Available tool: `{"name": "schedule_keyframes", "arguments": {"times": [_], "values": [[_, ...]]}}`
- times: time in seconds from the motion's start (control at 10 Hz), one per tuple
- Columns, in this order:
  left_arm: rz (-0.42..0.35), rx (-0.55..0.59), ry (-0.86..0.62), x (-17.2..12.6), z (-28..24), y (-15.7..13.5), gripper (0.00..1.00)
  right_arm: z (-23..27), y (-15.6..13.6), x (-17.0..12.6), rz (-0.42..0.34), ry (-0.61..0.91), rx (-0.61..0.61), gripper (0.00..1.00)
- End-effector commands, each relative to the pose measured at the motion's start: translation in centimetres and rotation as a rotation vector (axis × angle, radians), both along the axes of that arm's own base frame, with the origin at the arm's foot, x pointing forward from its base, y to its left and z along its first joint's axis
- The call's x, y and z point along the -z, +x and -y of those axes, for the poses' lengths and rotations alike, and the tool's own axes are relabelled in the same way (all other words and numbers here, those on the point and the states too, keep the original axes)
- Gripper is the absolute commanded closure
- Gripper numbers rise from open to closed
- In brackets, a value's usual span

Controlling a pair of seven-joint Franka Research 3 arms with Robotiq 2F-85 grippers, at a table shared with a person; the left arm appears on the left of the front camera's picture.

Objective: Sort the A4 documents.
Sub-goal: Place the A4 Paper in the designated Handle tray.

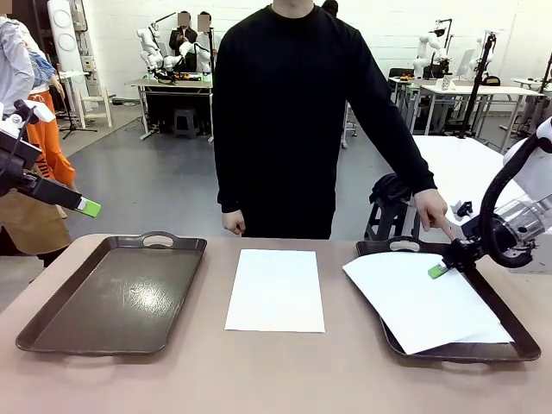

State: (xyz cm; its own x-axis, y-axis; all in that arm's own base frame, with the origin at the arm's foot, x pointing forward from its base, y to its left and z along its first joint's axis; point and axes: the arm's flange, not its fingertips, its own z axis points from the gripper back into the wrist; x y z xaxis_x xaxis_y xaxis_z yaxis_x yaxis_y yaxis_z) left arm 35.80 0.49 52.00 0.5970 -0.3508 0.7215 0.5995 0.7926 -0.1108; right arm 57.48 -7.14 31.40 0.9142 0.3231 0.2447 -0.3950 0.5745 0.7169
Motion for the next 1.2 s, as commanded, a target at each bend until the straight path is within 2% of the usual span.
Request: {"name": "schedule_keyframes", "arguments": {"times": [0.0,0.2,0.7,1.0,1.1], "values": [[0.002,0.006,-0.012,0.2,-0.2,0.1,0.0,0.7,-0.9,-0.8,0.018,-0.06,0.077,0.99],[0.002,0.006,-0.012,0.2,-0.2,0.1,0.0,2.0,-1.0,-1.3,0.031,-0.063,0.12,0.99],[0.002,0.006,-0.012,0.2,-0.2,0.1,0.0,1.7,-2.4,0.4,-0.022,-0.055,0.1,0.99],[0.002,0.006,-0.012,0.2,-0.2,0.1,0.0,2.1,-2.5,0.0,0.005,-0.075,0.147,0.99],[0.002,0.006,-0.012,0.2,-0.2,0.1,0.0,2.3,-2.6,-0.1,0.006,-0.083,0.152,0.9]]}}
